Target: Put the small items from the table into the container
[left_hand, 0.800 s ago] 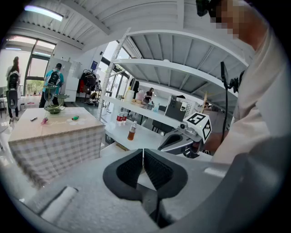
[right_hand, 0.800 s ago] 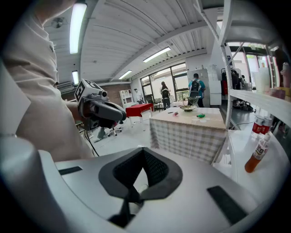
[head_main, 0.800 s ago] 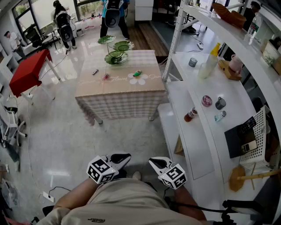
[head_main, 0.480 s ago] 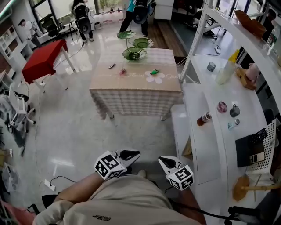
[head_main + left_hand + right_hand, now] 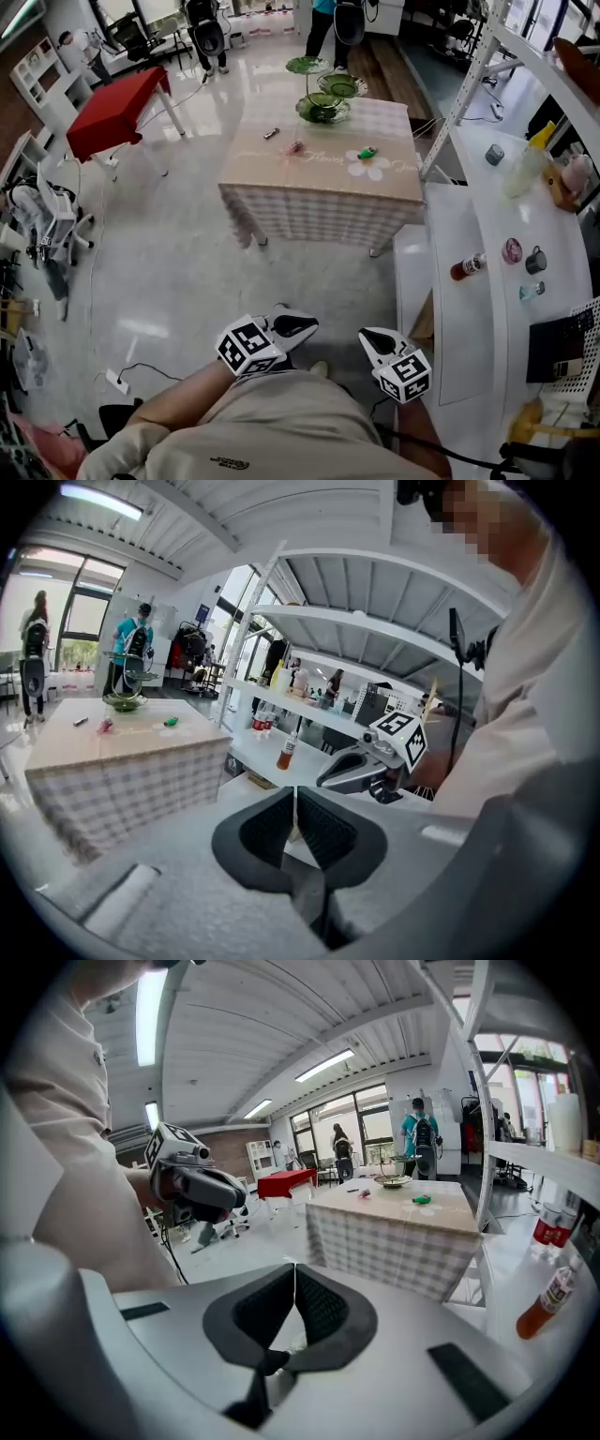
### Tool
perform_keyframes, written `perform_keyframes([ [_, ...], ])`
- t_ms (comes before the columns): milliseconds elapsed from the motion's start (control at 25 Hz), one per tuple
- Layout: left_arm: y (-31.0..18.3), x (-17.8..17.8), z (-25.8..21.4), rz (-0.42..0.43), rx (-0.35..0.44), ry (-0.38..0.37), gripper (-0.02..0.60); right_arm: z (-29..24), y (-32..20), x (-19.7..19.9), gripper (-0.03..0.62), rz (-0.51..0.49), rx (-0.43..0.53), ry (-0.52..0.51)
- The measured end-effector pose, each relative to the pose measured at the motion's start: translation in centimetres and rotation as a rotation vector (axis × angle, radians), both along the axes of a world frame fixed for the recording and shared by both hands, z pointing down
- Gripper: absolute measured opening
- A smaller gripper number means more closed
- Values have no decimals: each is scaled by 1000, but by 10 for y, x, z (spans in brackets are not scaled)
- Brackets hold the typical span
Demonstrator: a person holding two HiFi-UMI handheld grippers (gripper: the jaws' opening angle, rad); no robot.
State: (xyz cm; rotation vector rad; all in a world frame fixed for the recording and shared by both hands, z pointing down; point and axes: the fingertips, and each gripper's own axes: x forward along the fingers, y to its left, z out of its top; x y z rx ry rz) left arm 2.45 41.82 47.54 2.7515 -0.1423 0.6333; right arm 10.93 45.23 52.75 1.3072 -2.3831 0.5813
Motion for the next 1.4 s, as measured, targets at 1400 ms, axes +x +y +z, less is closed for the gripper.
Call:
perform_keyframes([
  [1400,-350,-98,-5,-129,-4,130,20,35,-401,10,140,219,-130,53],
])
